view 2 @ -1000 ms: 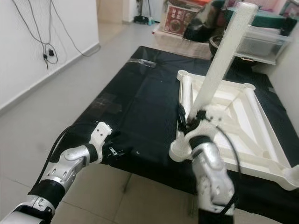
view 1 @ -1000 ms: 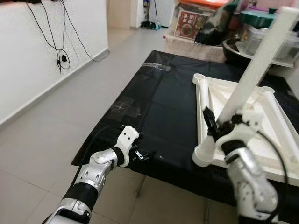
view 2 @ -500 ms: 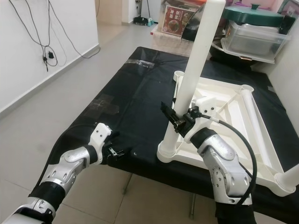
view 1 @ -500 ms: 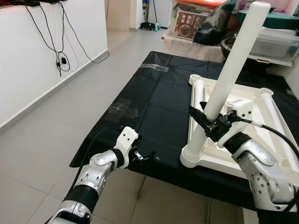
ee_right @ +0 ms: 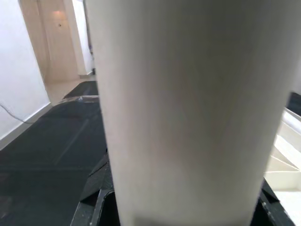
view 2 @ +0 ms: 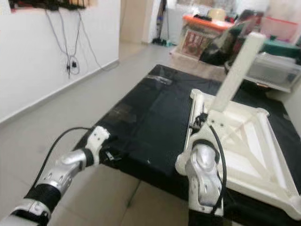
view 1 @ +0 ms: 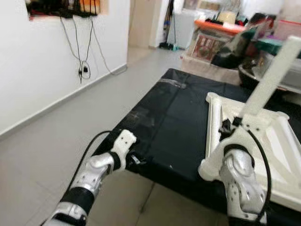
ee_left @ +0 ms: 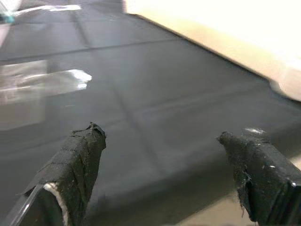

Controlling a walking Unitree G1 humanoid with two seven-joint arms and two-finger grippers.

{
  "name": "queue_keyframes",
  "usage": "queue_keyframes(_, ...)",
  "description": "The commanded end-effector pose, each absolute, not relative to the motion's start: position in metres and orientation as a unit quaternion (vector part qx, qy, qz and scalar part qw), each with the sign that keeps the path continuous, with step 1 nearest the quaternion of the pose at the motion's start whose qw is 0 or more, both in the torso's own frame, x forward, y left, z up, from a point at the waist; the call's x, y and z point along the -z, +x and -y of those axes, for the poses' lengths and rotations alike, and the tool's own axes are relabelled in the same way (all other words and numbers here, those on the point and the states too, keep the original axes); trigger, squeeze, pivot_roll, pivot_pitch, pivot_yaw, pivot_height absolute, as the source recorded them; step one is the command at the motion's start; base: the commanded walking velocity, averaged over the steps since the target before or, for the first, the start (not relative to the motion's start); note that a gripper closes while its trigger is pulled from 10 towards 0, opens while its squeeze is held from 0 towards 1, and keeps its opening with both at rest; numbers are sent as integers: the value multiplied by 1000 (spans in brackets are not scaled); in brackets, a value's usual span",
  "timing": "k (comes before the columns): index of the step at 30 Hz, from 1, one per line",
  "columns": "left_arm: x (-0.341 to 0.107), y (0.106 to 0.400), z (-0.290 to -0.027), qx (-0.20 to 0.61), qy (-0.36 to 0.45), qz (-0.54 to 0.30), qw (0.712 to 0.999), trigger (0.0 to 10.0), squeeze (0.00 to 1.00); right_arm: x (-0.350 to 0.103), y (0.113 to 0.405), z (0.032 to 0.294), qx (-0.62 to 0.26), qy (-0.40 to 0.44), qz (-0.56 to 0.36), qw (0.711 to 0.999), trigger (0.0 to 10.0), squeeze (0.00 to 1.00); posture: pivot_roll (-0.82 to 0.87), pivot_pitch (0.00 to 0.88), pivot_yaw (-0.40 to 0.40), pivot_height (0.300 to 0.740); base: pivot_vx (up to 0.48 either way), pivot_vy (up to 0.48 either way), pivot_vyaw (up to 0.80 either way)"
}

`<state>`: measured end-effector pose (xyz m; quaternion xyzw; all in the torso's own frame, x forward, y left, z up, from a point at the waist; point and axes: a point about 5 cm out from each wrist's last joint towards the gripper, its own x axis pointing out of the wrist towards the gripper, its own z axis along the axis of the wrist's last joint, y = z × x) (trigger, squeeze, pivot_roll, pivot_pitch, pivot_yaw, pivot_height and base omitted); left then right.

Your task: Building children table

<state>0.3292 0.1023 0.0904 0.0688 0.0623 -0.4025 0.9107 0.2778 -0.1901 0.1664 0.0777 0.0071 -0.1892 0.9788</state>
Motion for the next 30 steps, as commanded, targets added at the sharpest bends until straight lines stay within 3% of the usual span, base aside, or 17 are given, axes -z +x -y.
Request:
queue_keyframes(1,-87,325,-94,417,71,-65,904,10000,0,-137,274,177,157,86,-88,980,10000,0,116,0,-100,740,0,0,0)
queue_keyframes(2,-87,325,-94,417,71,-66,904,10000,0,-147,277,175,127,93,-56,986,10000,1000,118,0,-103,740,0,0,0)
queue_keyframes(4,-88,326,-95,416,72,-65,904,10000,0,-154,283,177,96,97,-34,990,10000,1000,122,0,-107,740,0,0,0)
queue_keyframes(5,-90,328,-96,413,72,-63,906,10000,0,-164,290,179,49,92,-12,994,10000,0,126,0,-109,740,0,0,0)
queue_keyframes(8,-91,330,-97,410,72,-62,907,10000,0,-175,296,177,-20,90,6,996,10000,0,123,0,-112,740,0,0,0)
queue_keyframes(10,-91,330,-98,408,72,-62,908,10000,0,-190,297,171,-145,78,25,986,10000,0,121,0,-112,740,0,0,0)
queue_keyframes(15,-90,329,-95,411,70,-61,907,10000,0,-186,290,170,-241,45,16,969,10000,0,127,0,-117,740,0,0,0)
queue_keyframes(16,-89,328,-94,411,69,-61,907,10000,0,-174,291,173,-258,37,-6,965,3961,0,136,0,-124,740,0,0,0)
queue_keyframes(19,-89,328,-93,412,69,-61,907,10000,0,-165,293,176,-264,34,-22,964,2902,0,137,0,-126,740,0,0,0)
queue_keyframes(20,-90,328,-94,410,69,-60,908,10000,0,-155,299,180,-235,45,-36,970,0,0,146,0,-131,740,0,0,0)
queue_keyframes(21,-91,329,-96,407,70,-59,909,10000,0,-148,308,187,-169,51,-46,983,0,0,146,0,-131,740,0,0,0)
queue_keyframes(22,-91,329,-96,407,70,-59,909,10000,0,-148,308,187,-169,51,-46,983,0,0,146,0,-131,740,0,0,0)
queue_keyframes(23,-91,330,-99,404,71,-59,910,10000,0,-139,317,201,-50,60,-66,995,0,0,145,0,-131,740,0,0,0)
queue_keyframes(25,-91,330,-99,404,71,-59,910,10000,0,-139,317,201,-50,60,-66,995,0,0,145,0,-131,740,0,0,0)
queue_keyframes(27,-89,328,-101,401,72,-62,911,10000,0,-114,305,236,233,103,-113,960,0,0,137,0,-126,740,0,0,0)
queue_keyframes(29,-89,328,-101,401,72,-62,911,10000,0,-114,305,236,233,103,-113,960,0,0,137,0,-126,740,0,0,0)
queue_keyframes(30,-88,327,-99,404,70,-63,910,10000,0,-102,290,240,306,116,-131,936,0,0,135,0,-124,740,0,0,0)
